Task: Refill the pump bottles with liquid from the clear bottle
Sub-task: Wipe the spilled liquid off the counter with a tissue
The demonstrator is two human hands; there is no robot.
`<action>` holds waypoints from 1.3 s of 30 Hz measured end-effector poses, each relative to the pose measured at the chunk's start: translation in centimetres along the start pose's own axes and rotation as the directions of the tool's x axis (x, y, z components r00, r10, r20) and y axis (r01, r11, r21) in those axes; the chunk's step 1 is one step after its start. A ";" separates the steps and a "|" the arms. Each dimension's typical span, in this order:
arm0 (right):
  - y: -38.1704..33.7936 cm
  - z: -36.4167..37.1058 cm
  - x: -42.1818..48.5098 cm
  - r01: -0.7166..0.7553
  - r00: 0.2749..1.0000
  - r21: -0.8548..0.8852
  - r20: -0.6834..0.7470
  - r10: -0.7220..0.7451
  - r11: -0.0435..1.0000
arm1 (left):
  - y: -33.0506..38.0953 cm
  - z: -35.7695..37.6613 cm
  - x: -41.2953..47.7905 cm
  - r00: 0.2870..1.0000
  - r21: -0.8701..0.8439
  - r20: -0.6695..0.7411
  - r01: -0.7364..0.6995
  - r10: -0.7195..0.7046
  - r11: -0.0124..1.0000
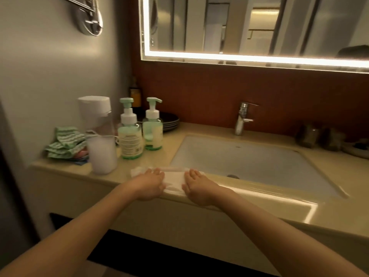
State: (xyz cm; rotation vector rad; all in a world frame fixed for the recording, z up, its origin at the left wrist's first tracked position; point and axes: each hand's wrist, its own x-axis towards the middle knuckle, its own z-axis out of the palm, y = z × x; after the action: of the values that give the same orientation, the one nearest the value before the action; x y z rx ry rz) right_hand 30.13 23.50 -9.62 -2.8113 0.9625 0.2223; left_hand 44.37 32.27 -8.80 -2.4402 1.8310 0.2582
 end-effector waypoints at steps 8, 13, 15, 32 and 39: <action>-3.0 -1.2 5.5 0.089 0.996 0.005 0.009 -0.089 0.996 | -4.5 -0.7 1.7 0.989 -0.022 -0.014 0.146 -0.147 0.989; -2.7 -2.2 9.4 0.128 0.991 -0.034 0.040 -0.127 0.991 | -5.3 -0.7 3.7 0.976 -0.059 -0.055 0.208 -0.212 0.976; -2.0 -2.6 11.2 0.137 0.989 -0.050 0.058 -0.134 0.989 | -5.2 -0.6 4.5 0.966 -0.061 -0.070 0.247 -0.251 0.967; 2.5 -5.2 21.8 0.200 0.979 -0.080 0.060 -0.195 0.977 | -2.0 -1.6 12.9 0.845 -0.042 -0.230 0.488 -0.484 0.872; 2.7 -6.0 25.0 0.189 0.982 -0.078 0.040 -0.186 0.979 | -2.5 -2.2 15.5 0.862 0.071 -0.210 0.484 -0.462 0.872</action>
State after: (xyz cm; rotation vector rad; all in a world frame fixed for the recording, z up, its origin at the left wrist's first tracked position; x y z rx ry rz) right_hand 48.47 5.37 -8.87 -2.9393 0.6901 0.2882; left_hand 51.20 17.95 -9.54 -2.7964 1.1826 -0.1196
